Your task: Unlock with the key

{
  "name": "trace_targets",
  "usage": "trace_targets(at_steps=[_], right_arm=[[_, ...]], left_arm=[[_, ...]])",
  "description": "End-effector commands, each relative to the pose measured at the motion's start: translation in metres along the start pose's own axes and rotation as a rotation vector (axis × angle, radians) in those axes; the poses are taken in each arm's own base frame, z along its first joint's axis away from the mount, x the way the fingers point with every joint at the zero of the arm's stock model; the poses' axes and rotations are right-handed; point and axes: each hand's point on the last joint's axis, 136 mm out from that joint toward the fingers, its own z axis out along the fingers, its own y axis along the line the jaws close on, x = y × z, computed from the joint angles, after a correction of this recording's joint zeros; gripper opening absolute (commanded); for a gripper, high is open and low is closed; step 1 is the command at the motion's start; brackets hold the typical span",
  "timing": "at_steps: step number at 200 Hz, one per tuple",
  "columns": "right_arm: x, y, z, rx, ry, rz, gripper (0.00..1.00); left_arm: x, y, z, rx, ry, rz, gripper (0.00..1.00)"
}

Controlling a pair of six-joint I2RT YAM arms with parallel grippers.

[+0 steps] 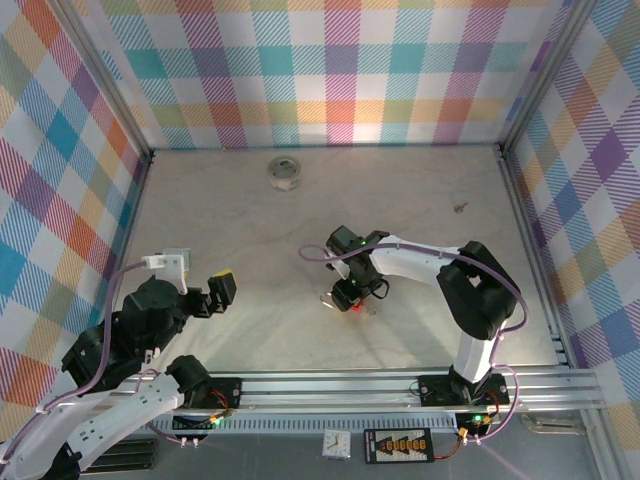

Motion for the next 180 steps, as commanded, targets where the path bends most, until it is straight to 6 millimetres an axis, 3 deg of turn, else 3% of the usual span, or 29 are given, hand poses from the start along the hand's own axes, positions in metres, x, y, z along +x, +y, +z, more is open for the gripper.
trace_targets(at_steps=[1, 34, 67, 77, 100, 148, 180], right_arm=[[0.001, -0.002, 0.001, 0.025, 0.001, 0.067, 0.57], [0.010, -0.009, 0.002, 0.066, 0.028, 0.178, 0.36], [0.025, -0.028, 0.003, 0.152, 0.064, 0.365, 0.28], [0.031, -0.039, 0.002, 0.202, 0.068, 0.453, 0.22], [0.035, -0.046, 0.001, 0.246, 0.047, 0.579, 0.18], [0.031, -0.054, -0.017, 0.264, -0.061, 0.697, 0.37], [0.026, -0.049, -0.030, 0.212, -0.101, 0.707, 0.59]], left_arm=[[-0.009, 0.003, -0.006, -0.009, -0.024, -0.016, 1.00], [-0.011, 0.001, -0.007, 0.000, -0.028, -0.009, 1.00], [-0.012, -0.002, -0.006, 0.012, -0.026, -0.008, 1.00], [-0.011, -0.004, -0.005, 0.017, -0.020, -0.013, 1.00], [-0.009, -0.010, -0.001, 0.033, 0.003, -0.018, 1.00], [-0.004, -0.024, 0.011, 0.064, 0.041, -0.019, 1.00], [-0.004, -0.028, 0.014, 0.079, 0.037, -0.028, 1.00]])
